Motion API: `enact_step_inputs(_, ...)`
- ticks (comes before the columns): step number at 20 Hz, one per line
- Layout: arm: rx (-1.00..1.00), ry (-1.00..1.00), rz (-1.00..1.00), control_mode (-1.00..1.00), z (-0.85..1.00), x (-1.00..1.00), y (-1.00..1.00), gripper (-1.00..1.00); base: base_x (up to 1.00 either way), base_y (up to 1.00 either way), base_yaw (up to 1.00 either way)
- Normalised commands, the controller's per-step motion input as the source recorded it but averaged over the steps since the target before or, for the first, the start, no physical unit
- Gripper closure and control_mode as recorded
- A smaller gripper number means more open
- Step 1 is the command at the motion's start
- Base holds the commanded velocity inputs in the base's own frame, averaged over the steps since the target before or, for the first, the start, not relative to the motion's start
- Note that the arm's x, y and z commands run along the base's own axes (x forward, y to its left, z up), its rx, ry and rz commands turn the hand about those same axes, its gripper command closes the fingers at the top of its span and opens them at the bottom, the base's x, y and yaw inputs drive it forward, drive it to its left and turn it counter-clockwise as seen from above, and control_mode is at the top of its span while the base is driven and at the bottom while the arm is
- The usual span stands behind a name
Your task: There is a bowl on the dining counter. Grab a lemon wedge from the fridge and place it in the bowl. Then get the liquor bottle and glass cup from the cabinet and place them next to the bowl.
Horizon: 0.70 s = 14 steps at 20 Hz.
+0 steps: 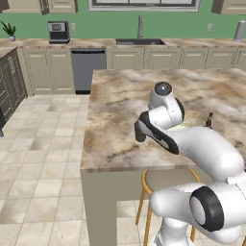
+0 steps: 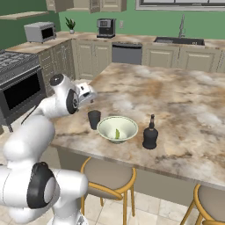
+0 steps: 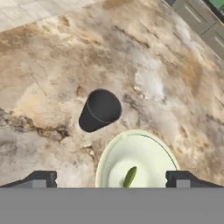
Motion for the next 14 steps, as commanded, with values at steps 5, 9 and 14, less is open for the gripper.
enact_step_inputs(5, 0.23, 0.01, -0.08, -1.0, 0.87, -0.94, -0.81, -1.0, 0.0, 0.0, 0.0)
enact_step_inputs(9, 0.19, 0.03, -0.14, -1.0, 0.6, -0.95, -0.78, -1.0, 0.0, 0.0, 0.0)
enact_step_inputs(14, 0.13, 0.1, -0.22, -1.0, 0.26, -0.98, -0.67, -1.0, 0.0, 0.0, 0.0)
